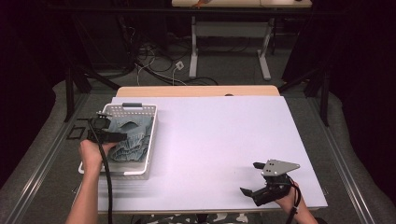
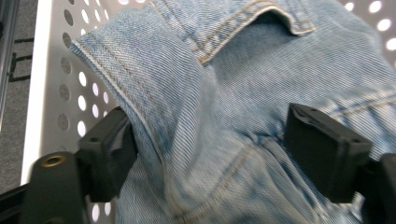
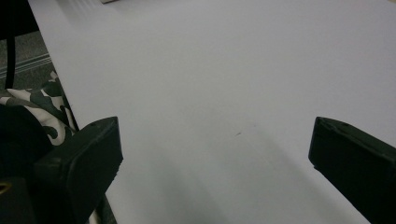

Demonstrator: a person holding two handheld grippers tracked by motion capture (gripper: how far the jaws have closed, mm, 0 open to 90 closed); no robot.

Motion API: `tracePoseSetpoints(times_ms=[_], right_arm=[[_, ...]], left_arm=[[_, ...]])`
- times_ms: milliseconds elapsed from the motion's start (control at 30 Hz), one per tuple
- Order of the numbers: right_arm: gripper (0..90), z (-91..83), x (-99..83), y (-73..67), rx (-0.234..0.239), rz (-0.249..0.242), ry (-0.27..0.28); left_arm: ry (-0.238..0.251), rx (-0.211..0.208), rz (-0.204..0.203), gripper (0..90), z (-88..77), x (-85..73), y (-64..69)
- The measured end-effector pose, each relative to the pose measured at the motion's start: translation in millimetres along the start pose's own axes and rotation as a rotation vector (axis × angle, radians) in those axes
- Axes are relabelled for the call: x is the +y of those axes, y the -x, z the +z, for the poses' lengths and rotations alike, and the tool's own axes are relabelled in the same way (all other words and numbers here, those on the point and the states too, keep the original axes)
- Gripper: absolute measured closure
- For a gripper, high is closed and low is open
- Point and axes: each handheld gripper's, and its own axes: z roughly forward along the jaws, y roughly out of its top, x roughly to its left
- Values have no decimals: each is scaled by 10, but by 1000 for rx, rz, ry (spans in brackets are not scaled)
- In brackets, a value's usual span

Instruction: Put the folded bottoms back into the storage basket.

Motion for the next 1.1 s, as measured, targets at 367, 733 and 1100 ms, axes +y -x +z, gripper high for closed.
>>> tracePoseSetpoints(times_ms=[367, 733, 1100], right_arm=[[27, -4, -3, 7, 2, 2, -3], [27, -7, -4, 7, 3, 1, -2], [27, -7, -4, 8, 3, 1, -3]], left_arm=[[50, -21, 60, 59, -220, -88, 202], [95, -36, 169, 29, -422, -205, 533], [120, -86, 249, 2, -527, -391, 816]])
